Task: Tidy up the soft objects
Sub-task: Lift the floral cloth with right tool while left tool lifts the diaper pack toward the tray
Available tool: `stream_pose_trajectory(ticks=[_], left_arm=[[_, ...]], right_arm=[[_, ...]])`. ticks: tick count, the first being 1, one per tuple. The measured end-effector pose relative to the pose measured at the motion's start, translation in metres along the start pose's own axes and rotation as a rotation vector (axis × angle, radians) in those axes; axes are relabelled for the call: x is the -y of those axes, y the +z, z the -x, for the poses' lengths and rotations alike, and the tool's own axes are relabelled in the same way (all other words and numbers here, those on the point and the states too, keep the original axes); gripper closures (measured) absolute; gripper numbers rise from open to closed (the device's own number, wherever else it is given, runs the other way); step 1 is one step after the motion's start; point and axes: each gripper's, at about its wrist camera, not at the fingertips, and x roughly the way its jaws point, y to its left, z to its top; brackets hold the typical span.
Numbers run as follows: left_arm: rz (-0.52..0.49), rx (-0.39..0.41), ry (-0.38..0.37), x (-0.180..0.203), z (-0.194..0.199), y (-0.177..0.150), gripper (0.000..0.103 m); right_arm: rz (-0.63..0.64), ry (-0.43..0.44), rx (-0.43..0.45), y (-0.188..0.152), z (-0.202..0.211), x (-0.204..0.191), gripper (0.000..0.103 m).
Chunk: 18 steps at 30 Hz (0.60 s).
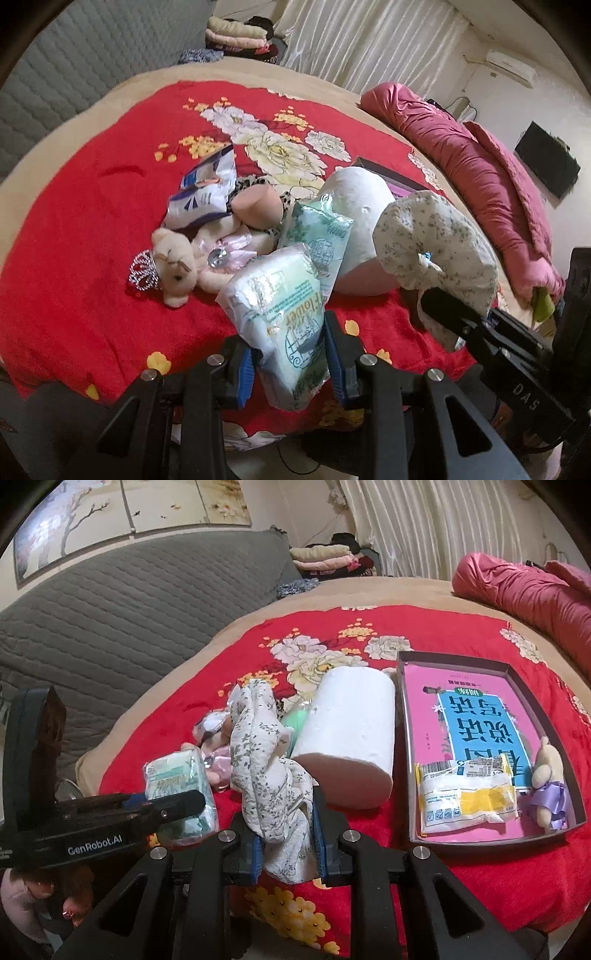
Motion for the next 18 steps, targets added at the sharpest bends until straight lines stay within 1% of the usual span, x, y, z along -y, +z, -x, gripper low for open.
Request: stream_pose_trajectory(ticks=[6,9,12,18], left_arm=[[-0.065,0.027,0.032,0.015,0.012,-0.002,0.07],[-0.097,0.026,0.042,0.026,0.014,-0.005,0.07],[-0.116,0.023,0.037,0.035,0.016,-0.005,0.07],[-0.152,0.05,0.011,0.06,0.026,-0.001,0.07]], right_arm=[[-0.006,-0.006,0.038,0.003,0.011,0.003,0.081],[-0.012,-0.015,0.063,0.006,0.018,0.007,0.081],[-0.022,-0.026,0.085,0.008,0.025,0.011,0.081],[-0.033,-0.048,0.121,0.011,0.036,0.018,0.081]])
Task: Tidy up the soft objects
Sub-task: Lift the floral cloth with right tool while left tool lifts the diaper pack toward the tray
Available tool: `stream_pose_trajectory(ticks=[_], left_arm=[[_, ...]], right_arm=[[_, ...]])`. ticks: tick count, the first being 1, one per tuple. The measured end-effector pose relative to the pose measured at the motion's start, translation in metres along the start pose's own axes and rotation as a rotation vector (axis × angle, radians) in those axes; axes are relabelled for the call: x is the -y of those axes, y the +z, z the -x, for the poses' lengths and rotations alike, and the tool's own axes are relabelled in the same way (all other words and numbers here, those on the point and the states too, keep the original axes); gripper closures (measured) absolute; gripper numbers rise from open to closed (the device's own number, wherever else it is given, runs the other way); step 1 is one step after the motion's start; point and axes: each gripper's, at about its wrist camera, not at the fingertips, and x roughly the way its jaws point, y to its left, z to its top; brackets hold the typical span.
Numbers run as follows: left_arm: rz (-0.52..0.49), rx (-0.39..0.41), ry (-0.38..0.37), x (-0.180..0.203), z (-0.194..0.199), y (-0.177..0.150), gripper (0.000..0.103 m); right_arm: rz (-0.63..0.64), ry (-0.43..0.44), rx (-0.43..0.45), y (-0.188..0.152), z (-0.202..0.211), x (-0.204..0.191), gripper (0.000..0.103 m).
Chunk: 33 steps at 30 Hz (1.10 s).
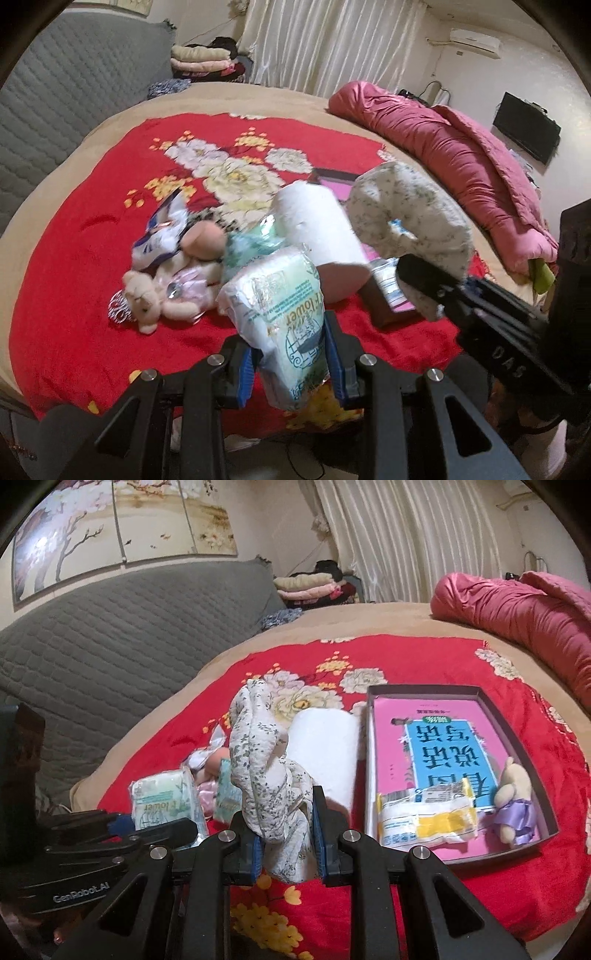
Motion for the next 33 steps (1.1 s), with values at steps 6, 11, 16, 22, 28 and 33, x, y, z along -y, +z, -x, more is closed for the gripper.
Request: stream_pose_trajectory(ticks=[6,11,16,22,28,33], left_arm=[[-0.033,0.018,-0.025,0.022,0.003,0.012,0.07],[-0.064,0.033,-0.041,0.041,0.003,0.024,0.07],[-0.079,0.047,-0.047,0.053,0.003,0.032,0.07],[-0.108,0.055,-0.051,0.068,0.001,0.042,0.07],[-0.14,0.047,-0.064,0.085,-0.006,0.046,0.07],[-0.164,0.039,-0.067,0.097,-0.012,0.047,0.07]], right_arm=[[-0.045,-0.024,0.036,0.004,0.012,0.015,0.081],[-0.086,-0.061,0.062,0.006,0.022,0.032,0.081],[-0.1,-0.083,0.09,0.008,0.03,0.038,0.081],[-0.093,-0.131,0.132,0.012,0.04,0.043,0.081],[-0.153,-0.145,0.144,0.014,0.045,0.057,0.081],[-0.156,-0.17,0.165,0.015,0.052,0.06,0.081]])
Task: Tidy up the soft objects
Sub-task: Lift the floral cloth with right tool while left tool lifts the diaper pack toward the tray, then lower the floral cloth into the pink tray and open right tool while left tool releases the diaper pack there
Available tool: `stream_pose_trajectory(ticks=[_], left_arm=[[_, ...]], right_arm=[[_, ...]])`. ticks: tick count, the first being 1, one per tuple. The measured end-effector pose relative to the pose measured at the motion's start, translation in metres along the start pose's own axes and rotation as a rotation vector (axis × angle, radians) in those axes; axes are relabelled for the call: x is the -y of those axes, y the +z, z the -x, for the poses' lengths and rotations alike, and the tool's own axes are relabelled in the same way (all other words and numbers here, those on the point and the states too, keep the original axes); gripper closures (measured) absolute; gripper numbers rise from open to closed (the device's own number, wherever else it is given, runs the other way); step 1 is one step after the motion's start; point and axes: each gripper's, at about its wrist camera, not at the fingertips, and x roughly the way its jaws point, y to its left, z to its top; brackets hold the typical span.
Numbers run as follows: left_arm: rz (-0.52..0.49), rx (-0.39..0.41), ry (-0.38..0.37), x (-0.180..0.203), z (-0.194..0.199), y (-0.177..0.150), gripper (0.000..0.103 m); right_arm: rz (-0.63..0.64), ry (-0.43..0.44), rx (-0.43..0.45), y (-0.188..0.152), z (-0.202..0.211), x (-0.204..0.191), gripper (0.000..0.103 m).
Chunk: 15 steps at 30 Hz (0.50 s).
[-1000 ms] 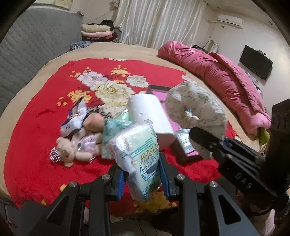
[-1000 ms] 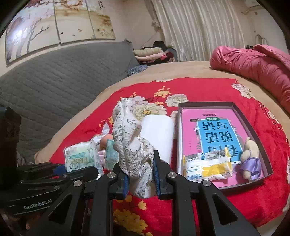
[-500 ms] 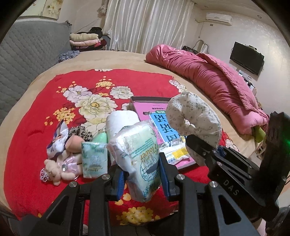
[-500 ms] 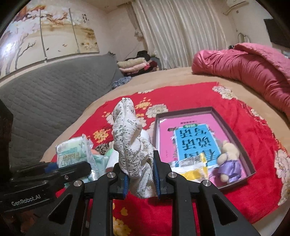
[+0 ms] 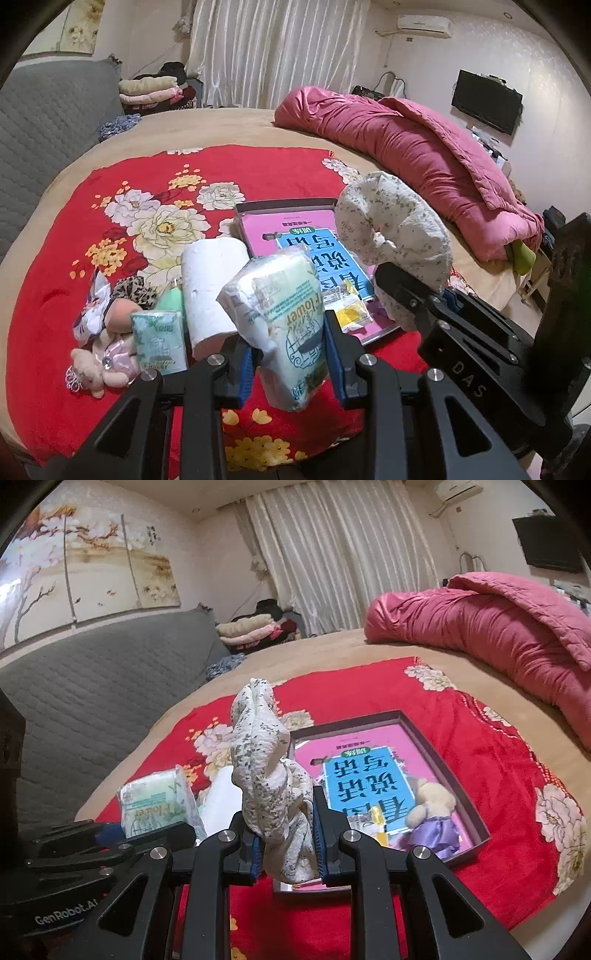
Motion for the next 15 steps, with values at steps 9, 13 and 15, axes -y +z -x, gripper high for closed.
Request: stream_pose_trajectory(ticks=[9,13,15], left_arm=[[-0.006,0.0,-0.002,0.009,-0.01,0.012,0.07],[-0.001,-0.016,-0.017,0.012,-0.018,0.013,0.07],[-0.007,-0.022,-0.021,0.014,-0.023,0.013,0.07]], right_arm=[[-0.042,-0.055,0.036,0.009,0.009,0.023,0.081],[-0.077,-0.101,0.06,0.015,0.014,0.042,0.08],[-0.093,-0.118,0.061,0.015,0.014,0.053,0.08]])
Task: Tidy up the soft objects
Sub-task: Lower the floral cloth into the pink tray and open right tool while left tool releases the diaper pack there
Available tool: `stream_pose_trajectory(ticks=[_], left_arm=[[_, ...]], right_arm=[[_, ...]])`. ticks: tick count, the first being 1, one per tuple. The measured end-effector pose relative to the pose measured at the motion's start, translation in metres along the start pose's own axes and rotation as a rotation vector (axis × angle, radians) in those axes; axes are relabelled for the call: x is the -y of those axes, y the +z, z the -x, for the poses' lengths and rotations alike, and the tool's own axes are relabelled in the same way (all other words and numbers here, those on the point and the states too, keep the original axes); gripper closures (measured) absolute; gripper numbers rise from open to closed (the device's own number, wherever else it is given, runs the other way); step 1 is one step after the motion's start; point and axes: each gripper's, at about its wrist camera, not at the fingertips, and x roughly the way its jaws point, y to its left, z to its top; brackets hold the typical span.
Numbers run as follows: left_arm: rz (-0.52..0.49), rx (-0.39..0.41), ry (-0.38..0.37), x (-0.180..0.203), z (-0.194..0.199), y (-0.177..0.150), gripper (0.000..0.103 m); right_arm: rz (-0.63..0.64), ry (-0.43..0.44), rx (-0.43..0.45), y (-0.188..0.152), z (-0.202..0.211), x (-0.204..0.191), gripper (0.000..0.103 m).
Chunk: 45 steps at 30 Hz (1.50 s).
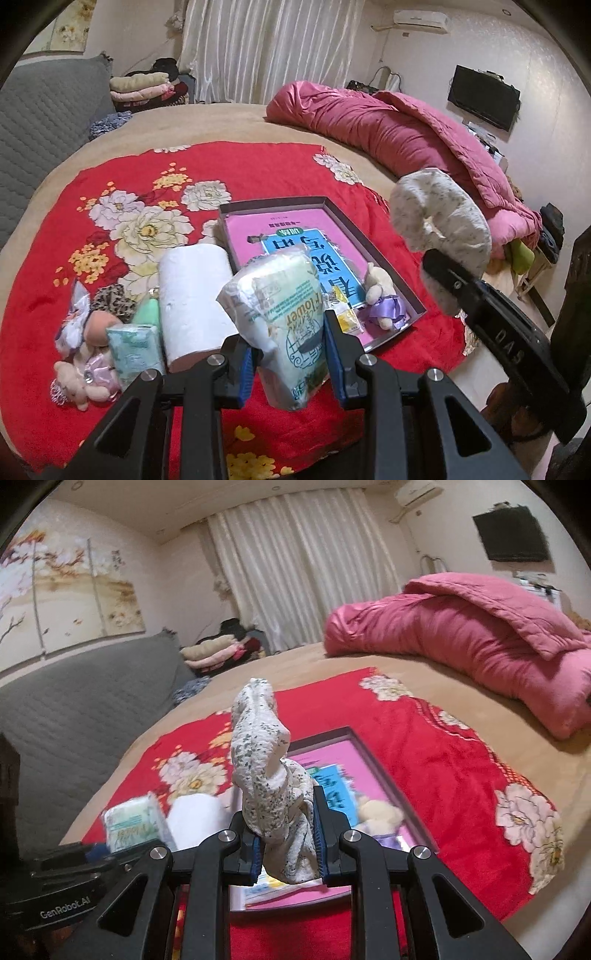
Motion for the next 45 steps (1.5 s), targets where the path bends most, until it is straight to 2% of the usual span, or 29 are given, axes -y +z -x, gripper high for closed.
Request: stream_pose_trajectory(ticks=[5,9,18,28,38,45], left_arm=[[0.002,-0.038,-0.021,0.008,-0.021,0.001,0.07],[-0.004,-0.081,-0.043,0.017,-0.043,0.001,0.07],[-0.019,-0.157,-0.049,0.029,-0.087,0.002,0.07],[-0.025,-0.228,-0.047,0.029,-0.117,-0.006,0.07],[-0.012,-0.254,-0.067,0.025,-0.126,-0.01,0.07],[0.0,-0.258,-0.075,0.021,-0.128,-0.012,0.07]], right_arm=[[-0.061,-0.032,-0.026,-0.003,-0.007,0.026,0.08],[-0.065,-0.047,-0.055,-0.008,-0.015,0.033,0.08],[-0.049,-0.042,-0.102,-0.016,-0.029,0.033,0.079],[-0.062,-0.035,-0.148,-0.018,-0.044,0.036,0.078],[-0.03,-0.027,-0.21,-0.02,-0.07,0.031,0.078],[-0.061,-0.008,-0.304,-0.029,-0.092,0.039,0.078]])
